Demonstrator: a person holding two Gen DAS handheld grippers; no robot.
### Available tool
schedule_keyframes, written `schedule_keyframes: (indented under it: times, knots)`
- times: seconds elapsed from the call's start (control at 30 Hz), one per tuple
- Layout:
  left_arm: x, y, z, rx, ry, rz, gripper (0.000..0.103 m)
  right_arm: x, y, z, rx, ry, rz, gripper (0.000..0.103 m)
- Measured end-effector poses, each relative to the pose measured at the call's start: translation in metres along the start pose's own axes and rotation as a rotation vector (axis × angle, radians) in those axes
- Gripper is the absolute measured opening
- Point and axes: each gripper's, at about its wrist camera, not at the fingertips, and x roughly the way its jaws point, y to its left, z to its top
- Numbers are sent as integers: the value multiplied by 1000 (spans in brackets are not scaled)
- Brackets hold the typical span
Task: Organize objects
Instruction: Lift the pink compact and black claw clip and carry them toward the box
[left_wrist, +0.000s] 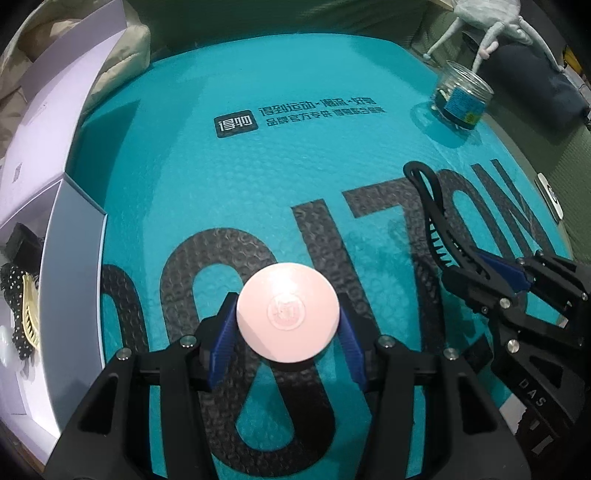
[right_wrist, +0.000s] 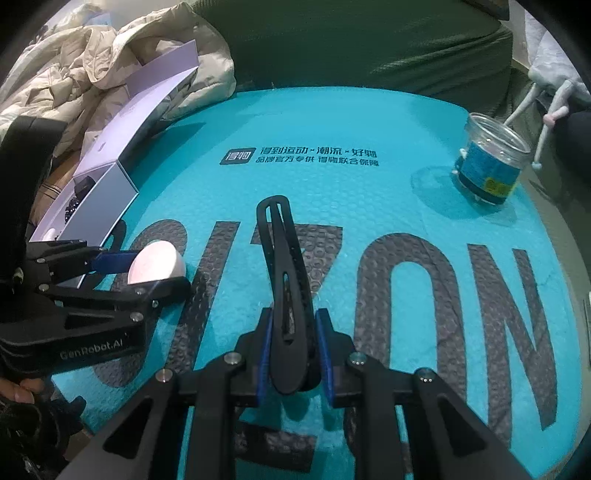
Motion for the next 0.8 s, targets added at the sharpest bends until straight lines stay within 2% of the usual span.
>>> schedule_keyframes:
  times: [0.47, 0.8]
  knots:
    - [-47, -19, -14, 27, -33, 12, 50, -52, 0, -13, 10, -31, -5, 22]
    - [-82, -16, -29, 34, -63, 27, 50, -85, 22, -16, -40, -65, -4, 22]
